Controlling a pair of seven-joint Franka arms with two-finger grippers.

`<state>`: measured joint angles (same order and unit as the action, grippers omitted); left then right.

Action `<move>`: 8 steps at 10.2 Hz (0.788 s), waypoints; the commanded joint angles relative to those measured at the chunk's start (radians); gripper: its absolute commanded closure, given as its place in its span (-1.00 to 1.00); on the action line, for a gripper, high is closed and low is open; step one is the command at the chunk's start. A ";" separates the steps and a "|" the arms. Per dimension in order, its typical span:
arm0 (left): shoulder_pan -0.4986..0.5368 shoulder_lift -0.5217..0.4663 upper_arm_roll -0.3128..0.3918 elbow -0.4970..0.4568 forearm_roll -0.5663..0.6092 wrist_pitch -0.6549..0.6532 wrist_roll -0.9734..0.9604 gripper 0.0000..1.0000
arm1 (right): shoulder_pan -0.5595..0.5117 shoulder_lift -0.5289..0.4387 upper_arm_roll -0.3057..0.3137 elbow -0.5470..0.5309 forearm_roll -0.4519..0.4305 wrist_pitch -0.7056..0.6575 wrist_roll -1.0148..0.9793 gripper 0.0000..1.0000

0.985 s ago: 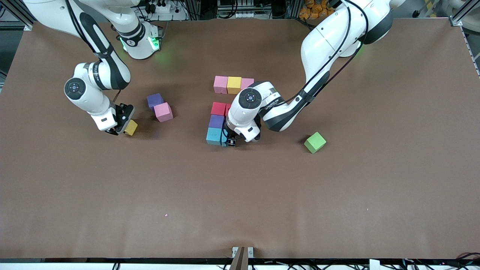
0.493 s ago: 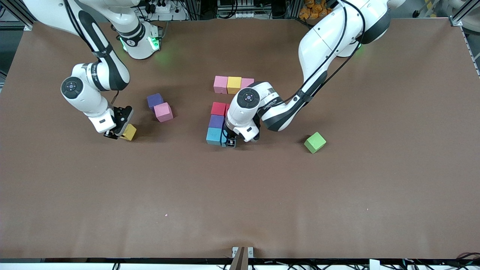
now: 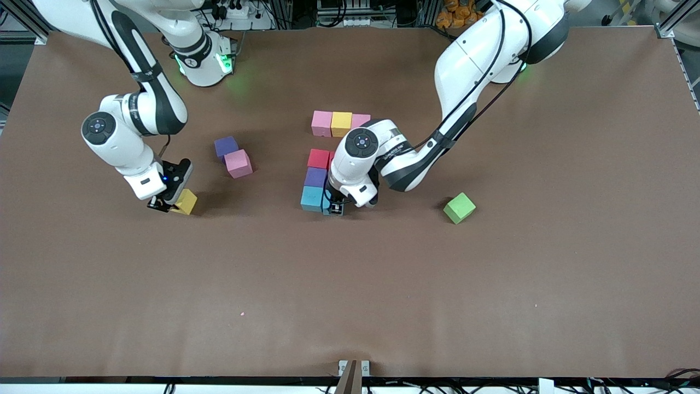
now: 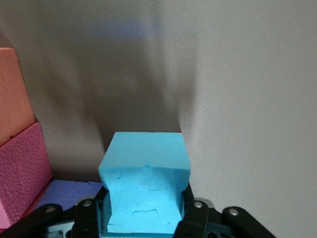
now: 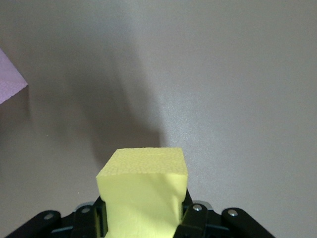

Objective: Form number 2 with 11 blocks

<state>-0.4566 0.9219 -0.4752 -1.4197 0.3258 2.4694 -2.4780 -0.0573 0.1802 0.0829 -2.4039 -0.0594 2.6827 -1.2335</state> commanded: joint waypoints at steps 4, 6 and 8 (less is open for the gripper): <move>-0.016 -0.047 0.014 0.018 -0.004 -0.067 0.022 -1.00 | 0.001 -0.002 0.006 0.022 0.000 -0.020 -0.015 0.23; -0.019 -0.095 0.009 0.016 0.004 -0.133 0.025 -1.00 | 0.022 -0.014 0.024 0.101 0.006 -0.122 -0.008 0.23; -0.014 -0.155 0.006 0.016 0.028 -0.240 0.074 -1.00 | 0.113 -0.018 0.035 0.224 0.038 -0.298 0.072 0.23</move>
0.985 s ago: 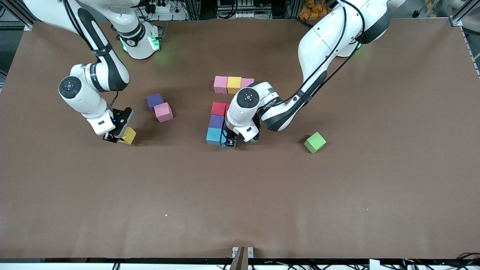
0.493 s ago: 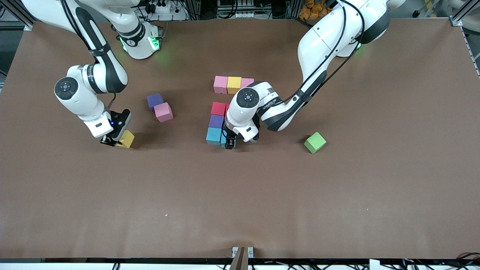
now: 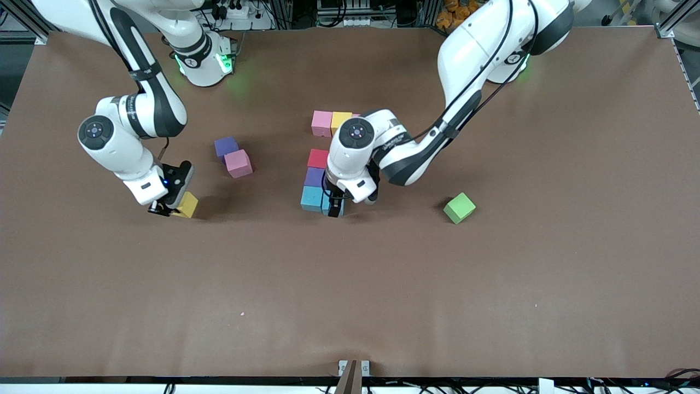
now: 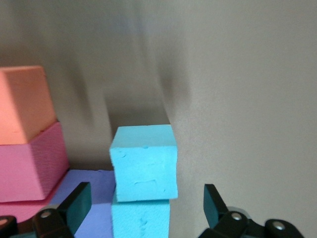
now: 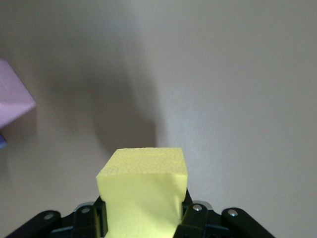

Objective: Form number 2 with 11 blocks

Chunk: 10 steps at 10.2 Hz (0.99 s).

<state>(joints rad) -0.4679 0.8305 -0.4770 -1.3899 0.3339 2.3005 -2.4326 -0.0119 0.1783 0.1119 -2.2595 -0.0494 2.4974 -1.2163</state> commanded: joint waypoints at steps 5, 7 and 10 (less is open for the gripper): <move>0.096 -0.235 0.012 -0.029 0.014 -0.306 0.441 -1.00 | 0.361 0.113 0.003 0.296 0.054 -0.131 0.262 0.17; 0.159 -0.290 0.012 -0.029 0.010 -0.375 0.631 -1.00 | 0.433 0.147 0.002 0.350 0.075 -0.126 0.280 0.22; 0.276 -0.335 0.011 -0.028 -0.025 -0.417 0.921 -1.00 | 0.510 0.213 0.002 0.420 0.152 -0.091 0.282 0.28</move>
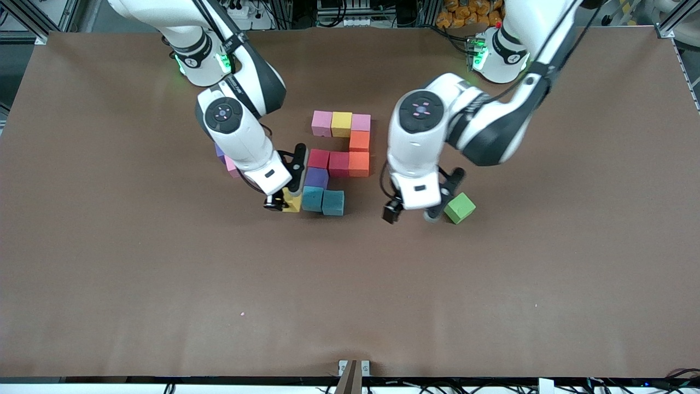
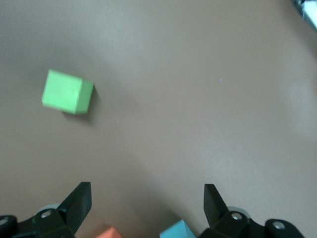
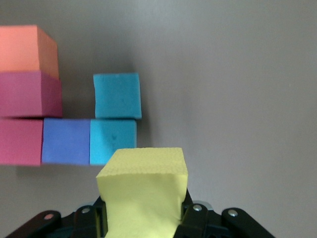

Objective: Form number 2 with 11 blocks

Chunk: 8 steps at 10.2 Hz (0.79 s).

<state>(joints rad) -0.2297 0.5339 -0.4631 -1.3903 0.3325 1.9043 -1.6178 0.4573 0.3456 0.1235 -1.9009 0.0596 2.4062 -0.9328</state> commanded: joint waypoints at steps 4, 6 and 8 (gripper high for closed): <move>0.177 -0.118 -0.003 -0.029 -0.056 -0.152 0.476 -1.00 | 0.229 0.240 -0.077 0.306 0.066 -0.002 0.132 0.31; 0.245 -0.167 -0.003 -0.029 -0.061 -0.211 0.653 -1.00 | 0.357 0.323 -0.166 0.414 0.069 -0.009 0.187 0.32; 0.302 -0.209 -0.002 -0.029 -0.075 -0.258 0.891 -1.00 | 0.357 0.380 -0.166 0.453 0.069 -0.001 0.193 0.32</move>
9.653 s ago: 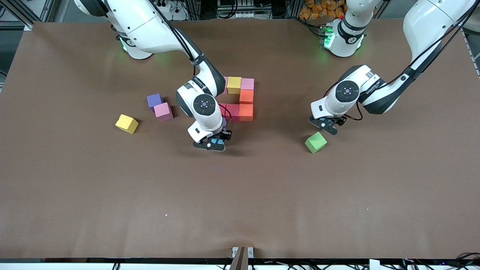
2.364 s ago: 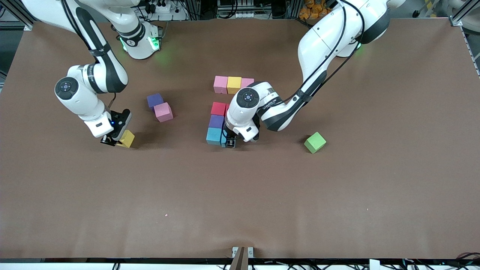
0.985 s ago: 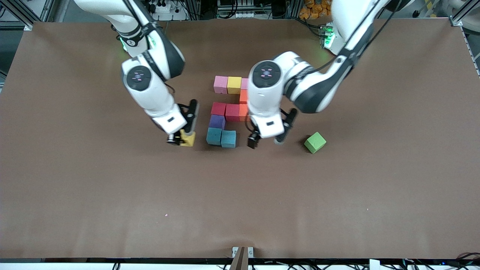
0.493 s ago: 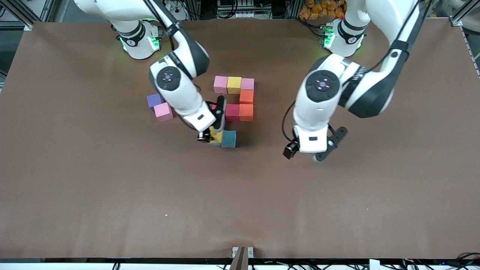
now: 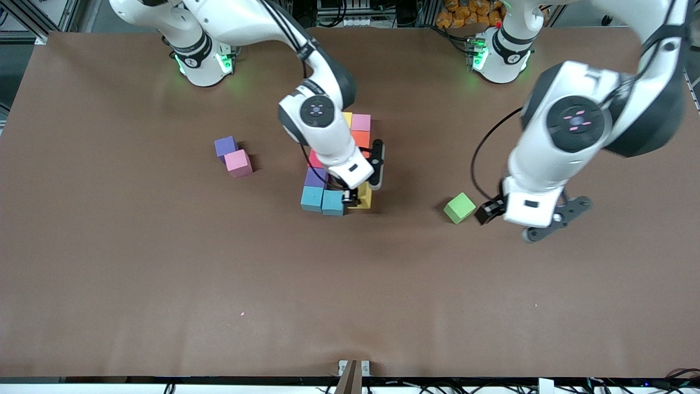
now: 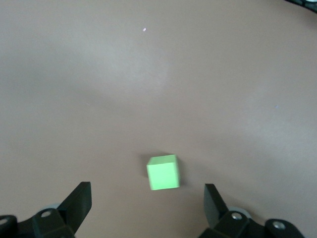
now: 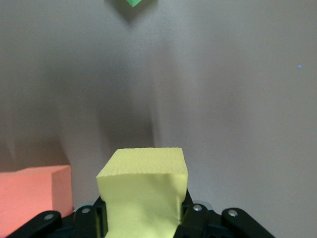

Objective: Form number 2 with 11 blocks

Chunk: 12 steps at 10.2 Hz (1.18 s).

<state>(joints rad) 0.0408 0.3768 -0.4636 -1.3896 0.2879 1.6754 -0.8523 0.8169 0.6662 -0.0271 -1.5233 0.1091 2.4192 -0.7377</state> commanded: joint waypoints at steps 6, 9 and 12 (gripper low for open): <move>0.145 -0.091 -0.004 -0.017 -0.038 -0.032 0.228 -1.00 | -0.013 0.138 -0.016 0.080 0.026 0.048 0.001 0.32; 0.157 -0.102 0.000 -0.019 -0.093 -0.034 0.228 -1.00 | -0.013 0.135 -0.016 0.045 0.026 0.049 0.004 0.32; 0.212 -0.113 -0.003 -0.020 -0.164 -0.049 0.234 -1.00 | -0.016 0.115 -0.014 -0.009 0.024 0.049 0.004 0.32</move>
<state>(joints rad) 0.2287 0.2931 -0.4629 -1.3896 0.1610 1.6459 -0.6379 0.8049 0.7964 -0.0442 -1.5061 0.1163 2.4664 -0.7364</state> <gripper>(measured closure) 0.000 0.471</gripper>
